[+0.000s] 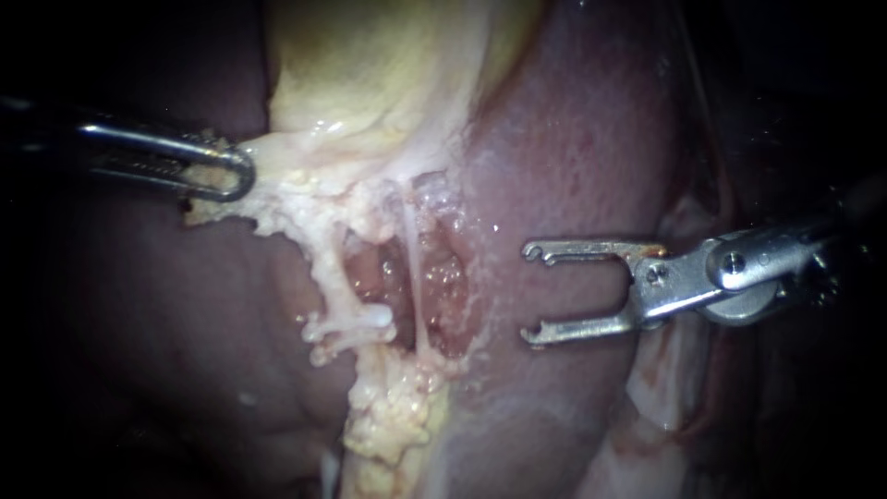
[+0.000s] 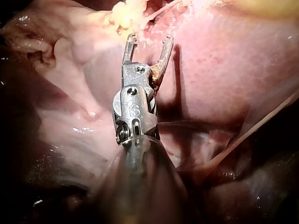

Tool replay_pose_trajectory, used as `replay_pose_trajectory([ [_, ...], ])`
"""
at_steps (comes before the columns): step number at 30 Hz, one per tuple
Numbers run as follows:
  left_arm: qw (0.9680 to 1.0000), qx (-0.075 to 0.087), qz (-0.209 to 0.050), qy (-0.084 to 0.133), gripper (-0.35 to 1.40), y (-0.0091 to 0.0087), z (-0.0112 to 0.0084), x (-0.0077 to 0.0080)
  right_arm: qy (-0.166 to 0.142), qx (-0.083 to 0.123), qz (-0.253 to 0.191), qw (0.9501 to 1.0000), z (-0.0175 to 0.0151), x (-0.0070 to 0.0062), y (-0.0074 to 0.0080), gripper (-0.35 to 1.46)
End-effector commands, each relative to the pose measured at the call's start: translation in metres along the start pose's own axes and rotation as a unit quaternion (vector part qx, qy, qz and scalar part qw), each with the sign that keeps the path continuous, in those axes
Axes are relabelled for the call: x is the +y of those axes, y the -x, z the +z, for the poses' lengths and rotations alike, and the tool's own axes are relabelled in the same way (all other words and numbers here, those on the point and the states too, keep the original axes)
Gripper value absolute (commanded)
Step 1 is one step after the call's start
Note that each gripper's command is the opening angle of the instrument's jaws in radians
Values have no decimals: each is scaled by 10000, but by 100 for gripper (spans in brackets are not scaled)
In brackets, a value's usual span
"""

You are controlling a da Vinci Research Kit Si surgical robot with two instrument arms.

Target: Going back second clip left tube

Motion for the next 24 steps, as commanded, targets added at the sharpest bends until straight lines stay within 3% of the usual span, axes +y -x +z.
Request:
replay_pose_trajectory([
  [1,10000,-10,11,20,-35,2,6,-1,3,-2,-3,10000,0,0,0,50],
  [11,10000,-39,52,73,-35,6,45,-16,-13,4,-4,10000,0,0,1,50],
  [24,9999,-46,54,85,-35,5,52,-18,-29,9,-4,10000,0,-2,-1,50],
])
